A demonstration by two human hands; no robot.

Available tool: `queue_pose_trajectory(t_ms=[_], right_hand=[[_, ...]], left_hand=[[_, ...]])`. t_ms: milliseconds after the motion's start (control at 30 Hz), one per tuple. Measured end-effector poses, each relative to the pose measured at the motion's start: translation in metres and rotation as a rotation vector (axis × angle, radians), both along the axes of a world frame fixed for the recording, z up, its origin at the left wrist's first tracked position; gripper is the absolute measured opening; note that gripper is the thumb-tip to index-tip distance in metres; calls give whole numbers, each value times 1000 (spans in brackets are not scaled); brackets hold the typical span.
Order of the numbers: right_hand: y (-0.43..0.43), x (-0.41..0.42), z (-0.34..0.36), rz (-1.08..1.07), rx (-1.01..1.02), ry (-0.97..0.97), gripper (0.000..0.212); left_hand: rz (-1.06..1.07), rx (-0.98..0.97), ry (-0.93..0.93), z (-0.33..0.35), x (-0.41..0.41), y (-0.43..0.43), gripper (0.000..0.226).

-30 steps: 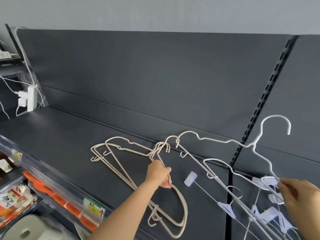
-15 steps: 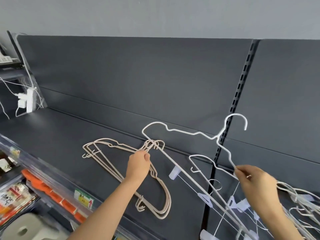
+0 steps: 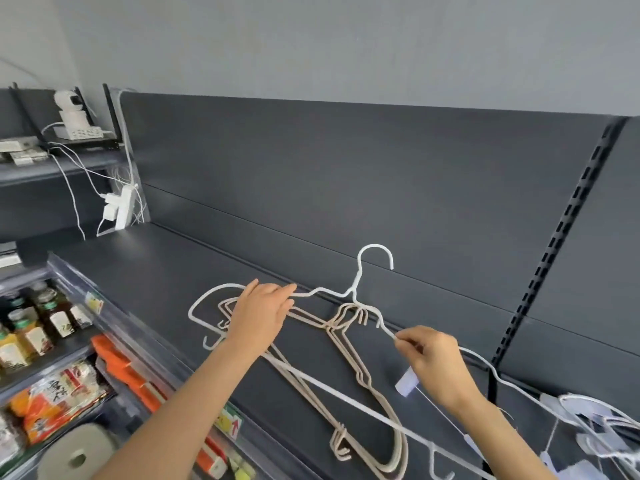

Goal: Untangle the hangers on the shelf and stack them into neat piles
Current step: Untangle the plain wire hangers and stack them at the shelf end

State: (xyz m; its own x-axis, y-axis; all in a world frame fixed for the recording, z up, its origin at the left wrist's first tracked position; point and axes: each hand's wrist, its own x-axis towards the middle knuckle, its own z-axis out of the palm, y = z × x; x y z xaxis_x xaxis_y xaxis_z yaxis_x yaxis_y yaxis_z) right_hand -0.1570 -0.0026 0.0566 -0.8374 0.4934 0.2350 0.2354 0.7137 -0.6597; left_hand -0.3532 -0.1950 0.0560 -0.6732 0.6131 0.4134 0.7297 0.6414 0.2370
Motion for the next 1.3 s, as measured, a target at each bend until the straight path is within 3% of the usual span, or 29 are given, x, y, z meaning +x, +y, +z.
queue_pose_trajectory(t_ms=[167, 400, 833, 1133, 1300], right_hand=[[-40, -88, -3, 46, 126, -4, 14], [-95, -203, -3, 99, 213, -52, 37], [-92, -241, -41, -25, 137, -170, 24], [-93, -251, -61, -52, 87, -228, 24], [-96, -251, -65, -26, 97, -236, 27]], left_hand=[[11, 63, -123, -7, -69, -66, 25], [326, 205, -330, -32, -179, -169, 24], [676, 125, -603, -69, -261, -175, 27], [675, -7, -548, -84, -257, -155, 26], [570, -188, -356, -79, -248, -141, 31]])
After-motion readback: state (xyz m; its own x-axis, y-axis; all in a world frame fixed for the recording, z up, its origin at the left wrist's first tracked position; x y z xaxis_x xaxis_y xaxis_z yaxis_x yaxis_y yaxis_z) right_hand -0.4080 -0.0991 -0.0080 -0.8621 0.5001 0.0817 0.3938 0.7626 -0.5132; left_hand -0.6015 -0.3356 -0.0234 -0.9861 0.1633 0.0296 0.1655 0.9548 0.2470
